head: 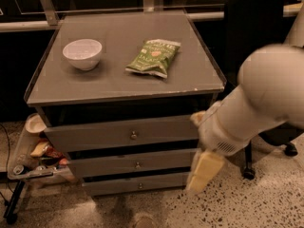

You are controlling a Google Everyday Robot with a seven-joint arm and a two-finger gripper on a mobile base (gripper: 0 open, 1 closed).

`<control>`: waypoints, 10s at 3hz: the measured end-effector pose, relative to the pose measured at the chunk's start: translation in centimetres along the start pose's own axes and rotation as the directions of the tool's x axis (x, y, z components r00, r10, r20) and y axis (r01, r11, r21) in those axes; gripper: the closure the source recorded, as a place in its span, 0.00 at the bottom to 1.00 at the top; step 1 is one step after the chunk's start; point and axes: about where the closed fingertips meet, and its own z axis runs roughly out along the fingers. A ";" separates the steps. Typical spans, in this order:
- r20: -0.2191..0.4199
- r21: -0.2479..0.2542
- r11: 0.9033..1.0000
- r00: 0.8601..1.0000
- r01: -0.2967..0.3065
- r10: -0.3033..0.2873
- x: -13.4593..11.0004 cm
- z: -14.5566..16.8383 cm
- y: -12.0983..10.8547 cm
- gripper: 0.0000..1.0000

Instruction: Open bottom drawer

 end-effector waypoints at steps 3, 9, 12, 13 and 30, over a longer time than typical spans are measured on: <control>-0.006 -0.239 0.969 0.998 -0.066 0.066 3.5 13.0 6.0 0.00; 0.118 -0.246 0.960 0.978 -0.137 0.170 8.4 32.3 1.9 0.00; 0.207 -0.292 0.940 0.948 -0.177 0.242 9.9 44.0 0.6 0.00; 0.203 -0.294 0.929 0.935 -0.224 0.290 11.1 49.8 -1.2 0.00; 0.065 -0.336 0.902 0.949 -0.270 0.308 19.5 58.0 1.9 0.00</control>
Offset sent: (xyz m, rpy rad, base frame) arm -0.0232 0.0234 -0.0934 0.0383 0.1539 0.0170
